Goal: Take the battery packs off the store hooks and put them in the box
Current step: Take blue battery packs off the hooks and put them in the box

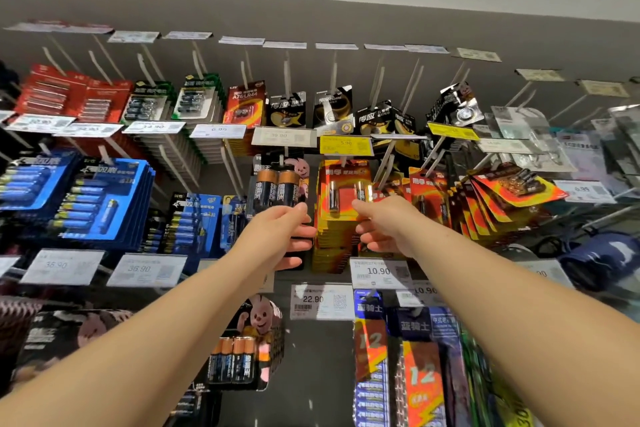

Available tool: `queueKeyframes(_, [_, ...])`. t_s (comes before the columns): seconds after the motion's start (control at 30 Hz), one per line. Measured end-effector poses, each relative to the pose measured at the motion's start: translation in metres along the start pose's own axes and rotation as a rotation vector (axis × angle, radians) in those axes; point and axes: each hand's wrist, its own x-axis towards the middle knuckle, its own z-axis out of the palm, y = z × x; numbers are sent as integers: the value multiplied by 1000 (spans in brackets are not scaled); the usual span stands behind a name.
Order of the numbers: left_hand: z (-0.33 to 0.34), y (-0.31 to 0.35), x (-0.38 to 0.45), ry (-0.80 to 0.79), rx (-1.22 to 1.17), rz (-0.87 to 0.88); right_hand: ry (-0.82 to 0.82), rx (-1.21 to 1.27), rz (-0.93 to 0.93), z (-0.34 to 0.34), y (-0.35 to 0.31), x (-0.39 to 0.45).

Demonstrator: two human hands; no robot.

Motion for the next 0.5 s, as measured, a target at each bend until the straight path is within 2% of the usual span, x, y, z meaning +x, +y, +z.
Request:
queueKeyframes(0.13, [11, 5, -13, 16, -80, -40, -14, 51, -49, -16, -4, -31])
queueKeyframes(0.23, [27, 1, -35, 27, -68, -6, -25, 67, -91, -29, 3, -66])
queueKeyframes(0.4, [56, -31, -94, 17, 57, 41, -143, 113, -90, -35, 58, -132])
queueKeyframes(0.5, [68, -60, -137, -9, 77, -34, -213, 133, -9, -35, 103, -175])
